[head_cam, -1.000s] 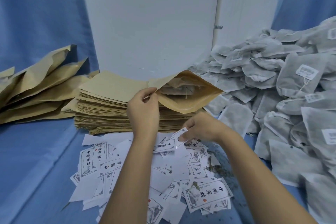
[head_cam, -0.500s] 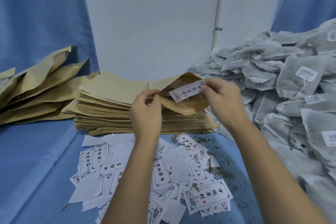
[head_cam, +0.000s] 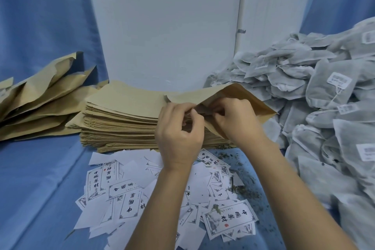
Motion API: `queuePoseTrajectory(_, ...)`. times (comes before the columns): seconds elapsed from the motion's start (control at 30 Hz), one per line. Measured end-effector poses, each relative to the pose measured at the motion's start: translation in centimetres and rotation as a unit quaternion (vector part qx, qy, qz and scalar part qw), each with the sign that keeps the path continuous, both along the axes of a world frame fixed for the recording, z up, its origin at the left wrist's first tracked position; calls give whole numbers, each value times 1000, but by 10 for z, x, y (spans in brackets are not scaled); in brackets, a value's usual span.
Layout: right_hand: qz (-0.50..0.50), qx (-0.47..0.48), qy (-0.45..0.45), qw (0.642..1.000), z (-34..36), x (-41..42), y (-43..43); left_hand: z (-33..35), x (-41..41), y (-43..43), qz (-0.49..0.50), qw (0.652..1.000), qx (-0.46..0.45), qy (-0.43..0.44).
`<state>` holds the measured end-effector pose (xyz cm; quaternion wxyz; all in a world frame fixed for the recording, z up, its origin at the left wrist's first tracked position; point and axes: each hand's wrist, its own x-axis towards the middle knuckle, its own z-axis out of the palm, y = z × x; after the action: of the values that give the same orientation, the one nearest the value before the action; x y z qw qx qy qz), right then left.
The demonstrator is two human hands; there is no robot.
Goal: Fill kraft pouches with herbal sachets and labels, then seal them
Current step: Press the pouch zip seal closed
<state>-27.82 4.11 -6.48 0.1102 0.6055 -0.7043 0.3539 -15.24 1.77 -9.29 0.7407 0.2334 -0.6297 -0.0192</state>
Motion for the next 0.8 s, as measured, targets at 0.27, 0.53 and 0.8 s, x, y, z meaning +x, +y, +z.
queuePoseTrajectory(0.27, 10, 4, 15, 1000, -2, 7, 3, 0, 1, -6, -43, 994, 97, 13)
queuePoseTrajectory(0.53, 225, 284, -313, 878, 18, 14, 23, 12, 6, -18, -225, 888, 359, 181)
queuePoseTrajectory(0.8, 159, 380, -234, 881, -1, 13, 12, 18, 14, -27, -329, 721, 562, 237)
